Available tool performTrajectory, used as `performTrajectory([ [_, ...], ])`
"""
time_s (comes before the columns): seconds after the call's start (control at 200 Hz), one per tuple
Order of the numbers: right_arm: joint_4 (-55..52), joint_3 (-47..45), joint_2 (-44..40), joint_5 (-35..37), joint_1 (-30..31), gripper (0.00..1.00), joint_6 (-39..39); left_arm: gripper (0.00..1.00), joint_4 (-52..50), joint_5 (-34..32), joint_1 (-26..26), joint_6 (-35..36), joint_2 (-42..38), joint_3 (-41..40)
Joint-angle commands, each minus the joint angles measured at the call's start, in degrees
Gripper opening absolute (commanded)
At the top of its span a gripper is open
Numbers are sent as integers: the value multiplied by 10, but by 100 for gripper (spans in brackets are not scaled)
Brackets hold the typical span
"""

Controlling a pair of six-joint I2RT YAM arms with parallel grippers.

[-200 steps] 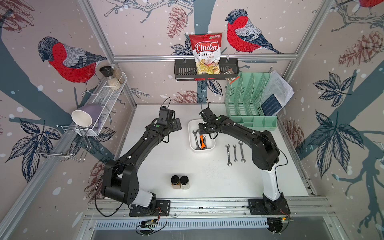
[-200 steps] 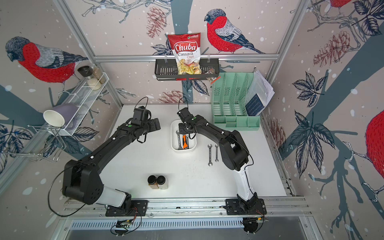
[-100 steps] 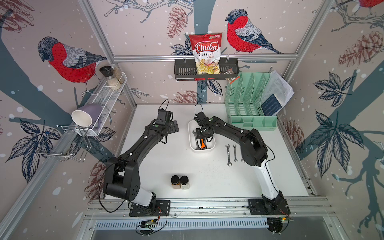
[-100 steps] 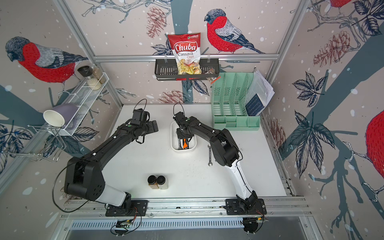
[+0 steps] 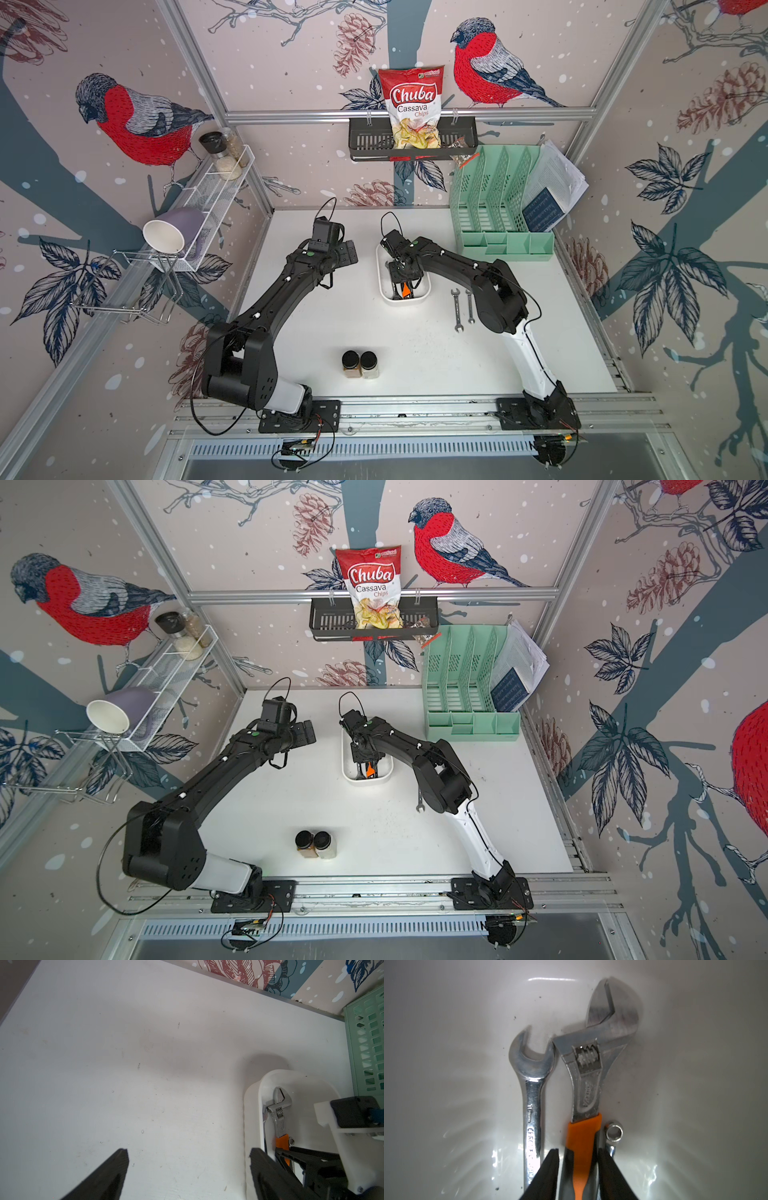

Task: Take out the wrench from the storage box
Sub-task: Pick up the wrench from the storage box.

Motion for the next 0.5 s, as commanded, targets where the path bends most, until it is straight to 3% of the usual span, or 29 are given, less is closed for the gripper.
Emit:
performTrajectory([
  [0.0,-11,7,6,12,3,37,8,95,-1,6,1,2,-8,0],
  [0.495,-11,28,38,17,3,29,-3,95,1,5,2,3,-16,-2],
])
